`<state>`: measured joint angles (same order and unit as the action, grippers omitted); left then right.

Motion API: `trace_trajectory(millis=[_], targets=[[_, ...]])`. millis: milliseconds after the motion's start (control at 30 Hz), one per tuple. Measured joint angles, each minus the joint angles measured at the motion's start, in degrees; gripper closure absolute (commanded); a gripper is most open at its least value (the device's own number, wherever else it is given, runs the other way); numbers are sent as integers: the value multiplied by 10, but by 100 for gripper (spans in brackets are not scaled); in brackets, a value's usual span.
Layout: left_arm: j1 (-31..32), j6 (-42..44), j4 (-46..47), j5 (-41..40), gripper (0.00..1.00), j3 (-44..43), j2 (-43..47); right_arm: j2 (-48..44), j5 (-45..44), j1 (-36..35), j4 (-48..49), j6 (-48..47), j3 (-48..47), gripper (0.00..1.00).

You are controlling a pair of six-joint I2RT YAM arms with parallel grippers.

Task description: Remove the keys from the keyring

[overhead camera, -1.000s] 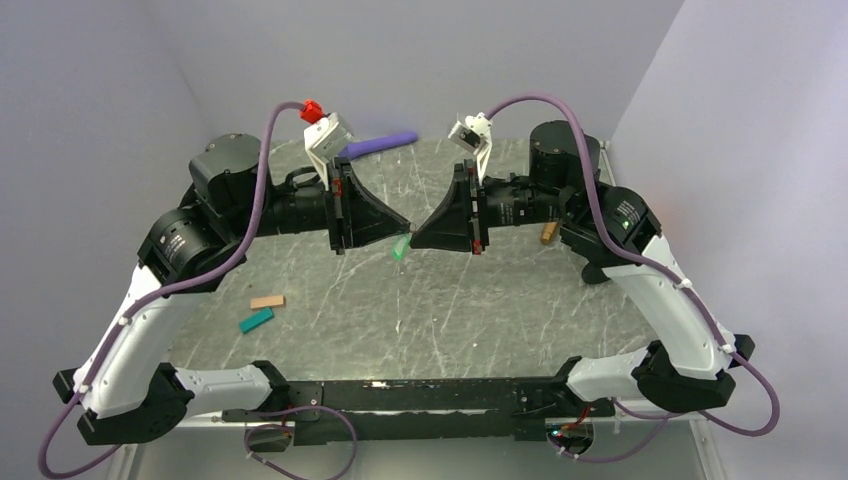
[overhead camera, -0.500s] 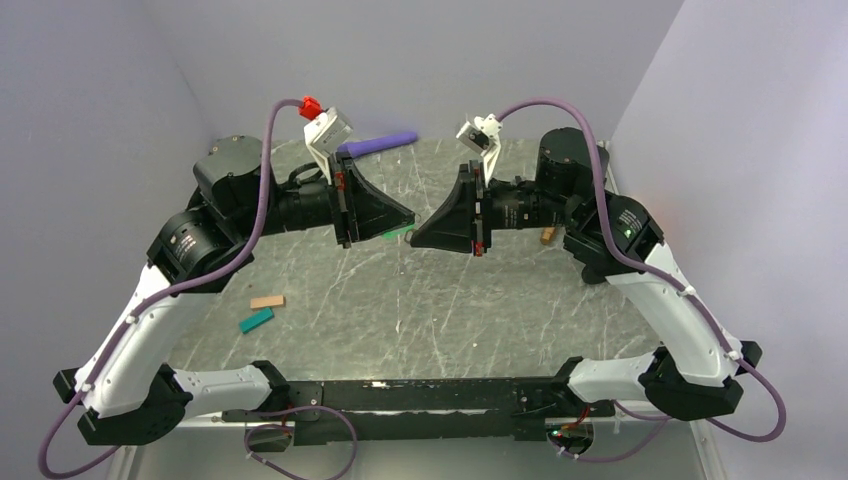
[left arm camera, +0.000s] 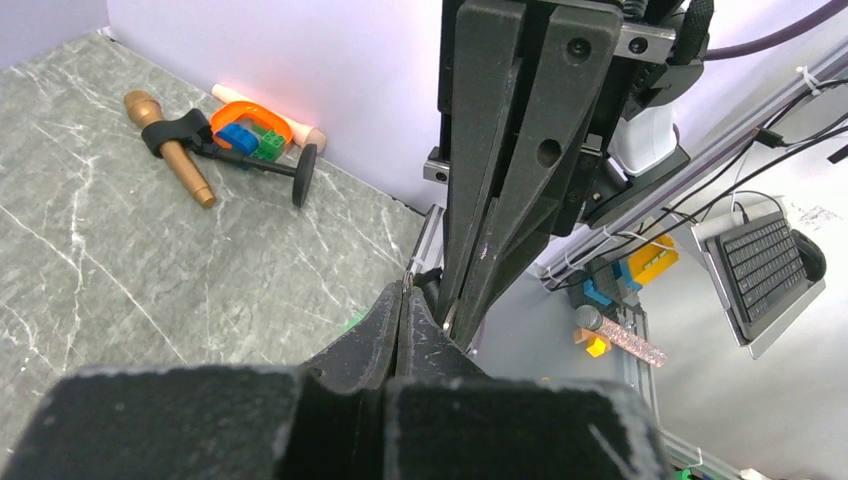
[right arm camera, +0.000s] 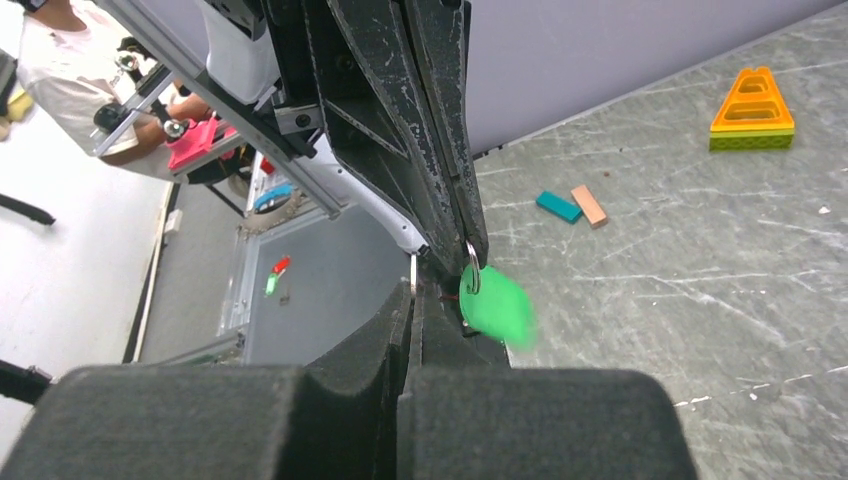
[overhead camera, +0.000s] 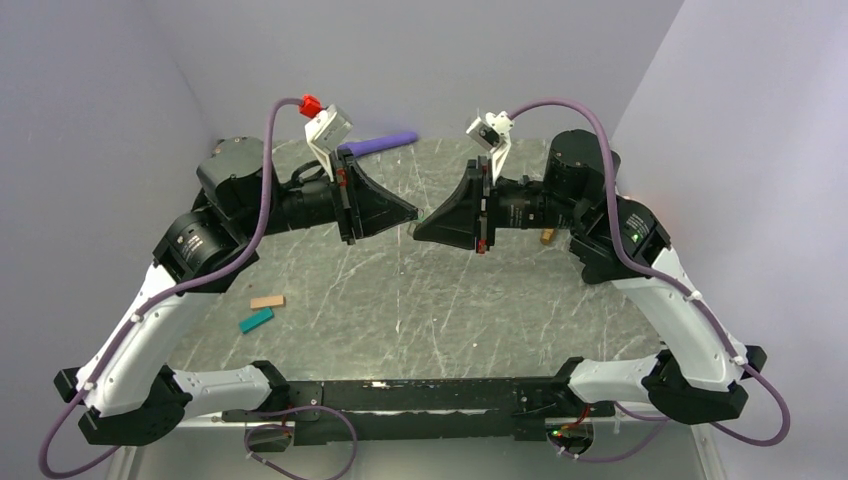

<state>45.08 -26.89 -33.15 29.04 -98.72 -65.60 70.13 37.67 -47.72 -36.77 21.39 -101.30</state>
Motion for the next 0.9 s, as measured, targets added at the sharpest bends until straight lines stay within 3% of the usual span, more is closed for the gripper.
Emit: trace_trajectory(millis=[900], targets=[[0, -25, 38, 45, 100, 14, 10, -35, -66, 0, 22, 1, 7, 100]])
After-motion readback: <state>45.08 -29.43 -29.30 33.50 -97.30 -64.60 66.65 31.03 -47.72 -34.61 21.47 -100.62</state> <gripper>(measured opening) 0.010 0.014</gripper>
